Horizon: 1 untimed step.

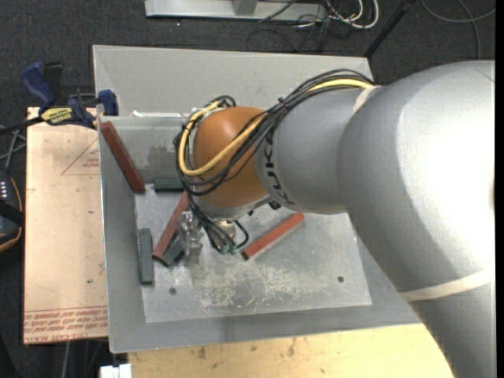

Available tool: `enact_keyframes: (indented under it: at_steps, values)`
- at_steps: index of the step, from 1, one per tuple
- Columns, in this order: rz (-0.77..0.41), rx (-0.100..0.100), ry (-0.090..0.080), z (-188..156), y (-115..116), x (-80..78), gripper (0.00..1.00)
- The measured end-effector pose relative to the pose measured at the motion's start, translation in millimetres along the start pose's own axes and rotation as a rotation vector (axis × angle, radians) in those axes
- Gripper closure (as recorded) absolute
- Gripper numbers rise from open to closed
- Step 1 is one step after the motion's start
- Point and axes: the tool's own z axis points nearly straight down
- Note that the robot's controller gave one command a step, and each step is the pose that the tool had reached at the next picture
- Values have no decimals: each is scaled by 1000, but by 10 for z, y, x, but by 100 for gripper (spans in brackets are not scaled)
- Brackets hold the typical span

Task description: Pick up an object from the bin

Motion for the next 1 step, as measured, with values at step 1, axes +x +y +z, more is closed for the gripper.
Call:
enact_keyframes:
  at_steps: [1]
  values:
    - [13, 2, 9, -402, -32, 2, 100]
